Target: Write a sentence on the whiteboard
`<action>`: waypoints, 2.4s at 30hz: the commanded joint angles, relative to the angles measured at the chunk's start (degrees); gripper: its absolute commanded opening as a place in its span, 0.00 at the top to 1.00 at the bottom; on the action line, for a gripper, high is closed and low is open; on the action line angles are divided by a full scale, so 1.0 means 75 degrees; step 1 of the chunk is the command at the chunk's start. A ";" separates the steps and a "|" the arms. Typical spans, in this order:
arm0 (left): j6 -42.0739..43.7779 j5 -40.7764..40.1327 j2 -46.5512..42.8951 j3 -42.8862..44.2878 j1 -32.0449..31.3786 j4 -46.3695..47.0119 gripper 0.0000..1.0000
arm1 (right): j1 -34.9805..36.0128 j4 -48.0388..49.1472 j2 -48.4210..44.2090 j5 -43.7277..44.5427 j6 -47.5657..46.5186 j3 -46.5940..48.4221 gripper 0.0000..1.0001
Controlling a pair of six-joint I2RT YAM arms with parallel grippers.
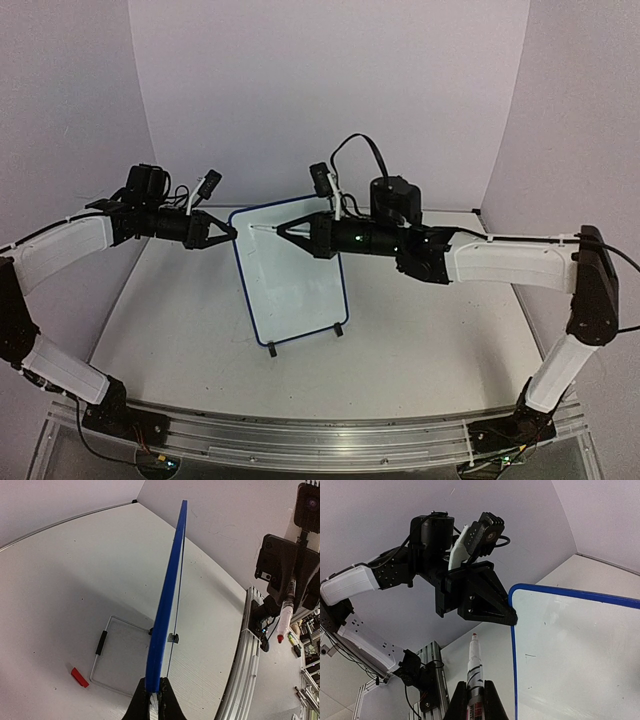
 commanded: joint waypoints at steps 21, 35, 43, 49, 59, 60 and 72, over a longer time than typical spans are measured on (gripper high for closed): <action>0.0473 -0.0375 -0.0162 -0.0090 -0.0044 -0.0332 1.00 | -0.0059 -0.0237 0.1398 0.0423 -0.0225 0.1688 1.00; 0.0495 -0.0354 -0.0183 -0.0076 -0.0046 -0.0345 1.00 | -0.0160 -0.0407 0.1739 0.0705 -0.0144 0.2011 1.00; 0.0493 -0.0346 -0.0206 -0.0079 -0.0045 -0.0341 1.00 | -0.0163 -0.0413 0.1716 0.0743 -0.0001 0.1494 1.00; 0.0496 -0.0345 -0.0185 -0.0069 -0.0050 -0.0343 1.00 | -0.0161 -0.0401 0.1635 0.0579 0.0064 0.1032 1.00; 0.0489 -0.0373 -0.0147 -0.0060 -0.0057 -0.0343 1.00 | -0.0161 0.0441 0.1005 -0.0252 0.0160 0.0558 1.00; 0.0490 -0.0373 -0.0146 -0.0059 -0.0055 -0.0343 1.00 | -0.0166 0.0589 0.0945 -0.0312 0.0216 0.0506 1.00; 0.0475 -0.0380 -0.0159 -0.0054 -0.0053 -0.0340 1.00 | -0.0161 0.0798 0.1098 0.0377 0.0340 0.0621 1.00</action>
